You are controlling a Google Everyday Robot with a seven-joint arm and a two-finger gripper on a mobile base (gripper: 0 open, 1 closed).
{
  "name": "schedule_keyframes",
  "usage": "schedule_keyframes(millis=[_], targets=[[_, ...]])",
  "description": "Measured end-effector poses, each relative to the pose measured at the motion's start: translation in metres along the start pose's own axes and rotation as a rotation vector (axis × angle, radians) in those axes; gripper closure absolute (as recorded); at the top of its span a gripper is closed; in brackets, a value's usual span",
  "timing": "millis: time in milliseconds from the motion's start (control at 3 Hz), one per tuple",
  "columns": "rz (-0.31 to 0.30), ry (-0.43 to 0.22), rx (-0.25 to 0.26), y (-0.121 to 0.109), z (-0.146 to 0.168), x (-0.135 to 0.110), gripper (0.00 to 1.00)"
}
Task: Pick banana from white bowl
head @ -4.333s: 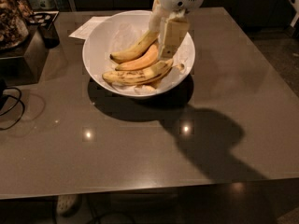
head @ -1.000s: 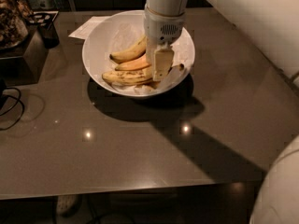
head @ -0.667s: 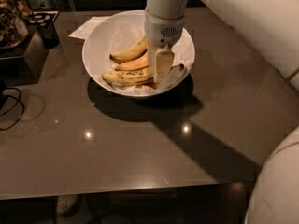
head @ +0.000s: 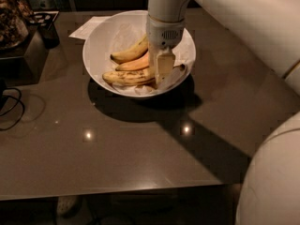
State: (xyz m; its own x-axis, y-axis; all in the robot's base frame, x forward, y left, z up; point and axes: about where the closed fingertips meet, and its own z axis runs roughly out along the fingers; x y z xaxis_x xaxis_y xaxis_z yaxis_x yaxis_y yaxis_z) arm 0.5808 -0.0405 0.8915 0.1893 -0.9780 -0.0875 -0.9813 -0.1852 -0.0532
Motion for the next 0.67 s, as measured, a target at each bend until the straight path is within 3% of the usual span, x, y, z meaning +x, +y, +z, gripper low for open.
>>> schedule_keyframes(millis=[333, 667], targets=[[0.003, 0.002, -0.012, -0.0019, 0.0065, 0.0026, 0.45], [0.011, -0.001, -0.020, -0.0017, 0.0125, 0.0060, 0.63]])
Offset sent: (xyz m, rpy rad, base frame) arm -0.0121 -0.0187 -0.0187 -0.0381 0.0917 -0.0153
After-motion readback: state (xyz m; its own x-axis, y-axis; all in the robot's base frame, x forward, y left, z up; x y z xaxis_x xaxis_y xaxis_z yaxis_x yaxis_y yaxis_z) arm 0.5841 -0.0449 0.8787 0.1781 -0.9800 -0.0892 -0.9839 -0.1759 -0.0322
